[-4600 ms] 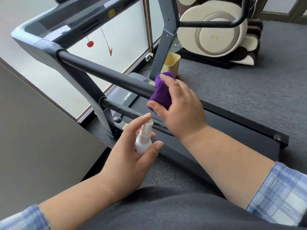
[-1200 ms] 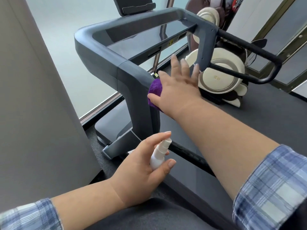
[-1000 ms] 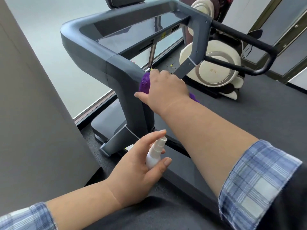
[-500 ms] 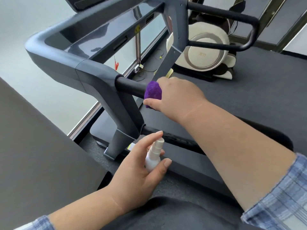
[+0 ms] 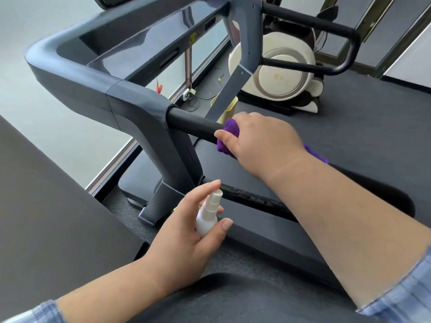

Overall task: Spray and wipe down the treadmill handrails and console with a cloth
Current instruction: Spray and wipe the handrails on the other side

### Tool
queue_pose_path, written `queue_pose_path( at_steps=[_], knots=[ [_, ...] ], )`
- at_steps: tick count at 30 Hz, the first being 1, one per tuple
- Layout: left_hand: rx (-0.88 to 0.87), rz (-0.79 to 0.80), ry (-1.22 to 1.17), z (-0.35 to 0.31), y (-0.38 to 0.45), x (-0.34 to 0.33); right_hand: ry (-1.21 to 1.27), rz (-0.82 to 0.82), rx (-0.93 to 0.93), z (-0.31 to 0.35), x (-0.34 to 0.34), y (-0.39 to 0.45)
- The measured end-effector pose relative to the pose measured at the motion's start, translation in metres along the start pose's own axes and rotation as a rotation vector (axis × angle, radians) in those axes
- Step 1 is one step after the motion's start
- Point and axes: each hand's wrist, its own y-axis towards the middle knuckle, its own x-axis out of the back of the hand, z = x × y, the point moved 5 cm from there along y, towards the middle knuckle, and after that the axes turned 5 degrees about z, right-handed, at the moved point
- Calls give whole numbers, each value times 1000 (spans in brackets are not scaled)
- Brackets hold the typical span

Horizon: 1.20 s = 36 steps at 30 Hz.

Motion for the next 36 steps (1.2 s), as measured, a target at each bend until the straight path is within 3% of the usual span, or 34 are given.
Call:
queue_pose_path(
  at_steps=[7,12,25,29,36],
  knots=[
    [-78,-28,-27,1,-6,7,-58,-137,59,75,-7,29],
    [-132,23,-46,-7,4,-7,-33,-163,100,42,-6,11],
    [-170,248,-35,-28,22,-55,29,-145,-88,-110,4,-98],
    [-150,280,-30,-23,22,-48,-40,-202,-100,-102,1,-96],
    [-185,197,-5,-17,18,-33,-51,-227,-123,-45,-1,-57]
  ],
)
